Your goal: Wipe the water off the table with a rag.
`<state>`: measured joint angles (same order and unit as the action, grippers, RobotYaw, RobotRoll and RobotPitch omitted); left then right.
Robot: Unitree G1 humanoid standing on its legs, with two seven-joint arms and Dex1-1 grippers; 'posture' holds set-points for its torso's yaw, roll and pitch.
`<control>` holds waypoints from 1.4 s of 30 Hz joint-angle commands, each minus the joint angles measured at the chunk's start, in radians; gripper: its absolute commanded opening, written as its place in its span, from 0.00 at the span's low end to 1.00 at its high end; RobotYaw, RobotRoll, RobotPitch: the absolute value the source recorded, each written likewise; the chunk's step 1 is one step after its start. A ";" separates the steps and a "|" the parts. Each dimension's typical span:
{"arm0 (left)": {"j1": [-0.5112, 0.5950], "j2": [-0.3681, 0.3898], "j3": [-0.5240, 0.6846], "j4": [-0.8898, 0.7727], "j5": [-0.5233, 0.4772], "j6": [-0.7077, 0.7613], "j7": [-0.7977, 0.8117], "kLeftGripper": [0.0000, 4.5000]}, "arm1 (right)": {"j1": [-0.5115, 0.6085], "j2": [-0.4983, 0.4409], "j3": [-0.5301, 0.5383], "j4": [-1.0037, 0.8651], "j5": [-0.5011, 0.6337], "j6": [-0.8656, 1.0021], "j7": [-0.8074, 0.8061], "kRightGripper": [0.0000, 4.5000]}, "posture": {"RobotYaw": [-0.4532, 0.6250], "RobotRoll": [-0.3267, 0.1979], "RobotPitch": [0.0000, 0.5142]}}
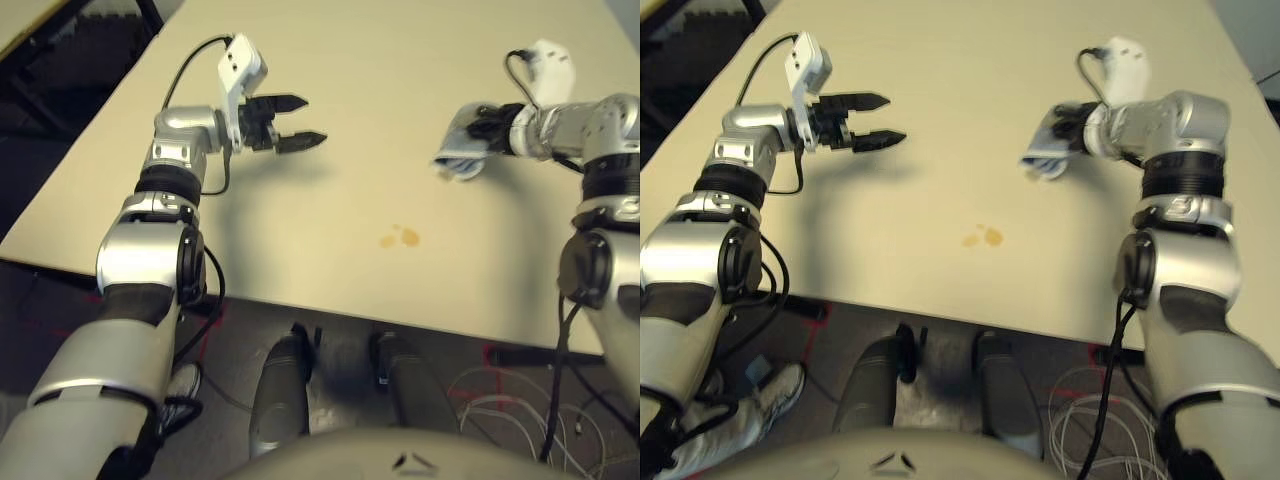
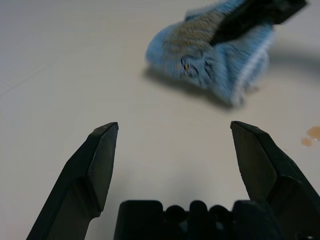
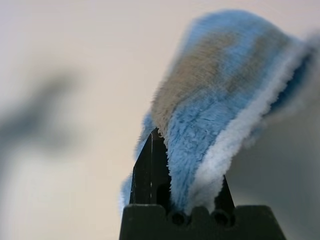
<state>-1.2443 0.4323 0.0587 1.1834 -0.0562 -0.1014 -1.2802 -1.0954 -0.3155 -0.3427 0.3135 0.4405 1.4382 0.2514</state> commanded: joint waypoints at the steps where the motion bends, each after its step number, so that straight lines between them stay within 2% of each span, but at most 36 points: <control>1: 0.001 0.000 0.001 0.000 -0.006 -0.007 -0.010 1.00 | 0.056 0.090 -0.084 -0.236 0.041 0.167 -0.076 0.03 | 0.42 0.62 0.39; 5: 0.016 0.003 0.001 -0.006 -0.008 -0.006 -0.018 1.00 | 0.167 0.182 -0.106 -0.395 0.144 0.176 -0.188 0.03 | 0.42 0.62 0.39; 9: 0.023 0.003 0.001 -0.006 -0.008 -0.004 -0.018 1.00 | 0.298 0.210 -0.106 -0.466 0.272 0.176 -0.327 0.03 | 0.41 0.62 0.40; 16: 0.029 -0.005 0.002 -0.005 -0.009 -0.004 -0.013 1.00 | 0.433 0.160 -0.092 -0.485 0.569 0.176 -0.555 0.03 | 0.40 0.62 0.41; 21: 0.034 -0.008 0.002 -0.004 -0.009 -0.004 -0.012 1.00 | 0.527 0.054 -0.090 -0.471 0.784 0.176 -0.710 0.03 | 0.39 0.62 0.43; 27: 0.036 -0.011 0.003 -0.001 -0.007 -0.005 -0.010 1.00 | 0.702 -0.154 -0.091 -0.489 1.054 0.176 -0.853 0.03 | 0.37 0.62 0.44; 31: 0.035 -0.016 0.002 0.003 -0.006 -0.005 -0.007 1.00 | 0.806 -0.359 0.001 -0.472 1.301 0.027 -0.982 0.03 | 0.36 0.62 0.44; 33: 0.033 -0.020 0.001 0.006 -0.005 -0.005 -0.005 1.00 | 0.810 -0.442 0.066 -0.464 1.412 -0.078 -1.041 0.03 | 0.36 0.62 0.44; 35: 0.031 -0.024 0.000 0.008 -0.005 -0.005 -0.003 1.00 | 0.753 -0.479 0.136 -0.463 1.501 -0.178 -1.072 0.03 | 0.35 0.62 0.43; 39: 0.023 -0.029 0.001 0.011 -0.005 -0.005 -0.002 1.00 | 0.591 -0.417 0.237 -0.490 1.532 -0.269 -1.015 0.03 | 0.35 0.62 0.43; 42: 0.014 -0.028 0.003 0.013 -0.005 -0.005 -0.001 1.00 | 0.532 -0.357 0.296 -0.519 1.532 -0.300 -0.982 0.03 | 0.36 0.62 0.43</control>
<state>-1.2187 0.3966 0.0596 1.1901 -0.0571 -0.1022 -1.2793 -0.5618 -0.6860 -0.0839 -0.1755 1.9562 1.1522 -0.7498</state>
